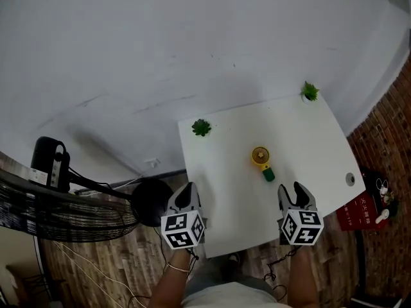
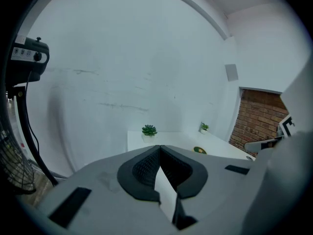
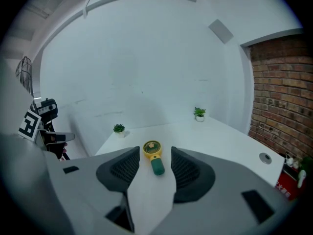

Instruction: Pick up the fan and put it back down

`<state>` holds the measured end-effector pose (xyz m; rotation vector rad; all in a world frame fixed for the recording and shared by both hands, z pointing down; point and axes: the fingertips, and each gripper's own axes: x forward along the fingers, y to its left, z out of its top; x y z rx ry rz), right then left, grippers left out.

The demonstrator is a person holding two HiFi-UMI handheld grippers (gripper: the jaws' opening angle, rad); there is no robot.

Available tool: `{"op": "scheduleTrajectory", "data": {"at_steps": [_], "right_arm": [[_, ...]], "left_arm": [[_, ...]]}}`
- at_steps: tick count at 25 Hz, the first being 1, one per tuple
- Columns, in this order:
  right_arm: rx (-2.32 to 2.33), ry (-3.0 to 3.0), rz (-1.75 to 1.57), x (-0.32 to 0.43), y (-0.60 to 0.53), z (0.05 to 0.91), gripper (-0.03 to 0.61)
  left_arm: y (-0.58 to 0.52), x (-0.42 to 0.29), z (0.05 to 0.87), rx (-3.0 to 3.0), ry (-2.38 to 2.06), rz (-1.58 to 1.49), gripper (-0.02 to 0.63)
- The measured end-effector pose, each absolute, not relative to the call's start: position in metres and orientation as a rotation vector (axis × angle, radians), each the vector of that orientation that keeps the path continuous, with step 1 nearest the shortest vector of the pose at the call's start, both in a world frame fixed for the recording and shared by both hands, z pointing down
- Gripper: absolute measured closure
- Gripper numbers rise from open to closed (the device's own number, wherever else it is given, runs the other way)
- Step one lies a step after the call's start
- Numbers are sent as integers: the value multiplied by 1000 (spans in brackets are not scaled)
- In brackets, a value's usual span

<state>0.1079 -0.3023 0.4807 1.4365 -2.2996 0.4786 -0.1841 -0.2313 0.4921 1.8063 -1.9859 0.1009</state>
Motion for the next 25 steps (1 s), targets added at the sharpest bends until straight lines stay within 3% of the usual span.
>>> {"op": "scheduleTrajectory", "data": {"at_steps": [14,25], "right_arm": [[1282,-2189,572,98,-295,565,376],[1249,-2144,552,93,-314,585,376]], "left_arm": [[-210,-186,569,1697,-1894,215,603],[-225,-189,579,1699,-1873,233,603]]}}
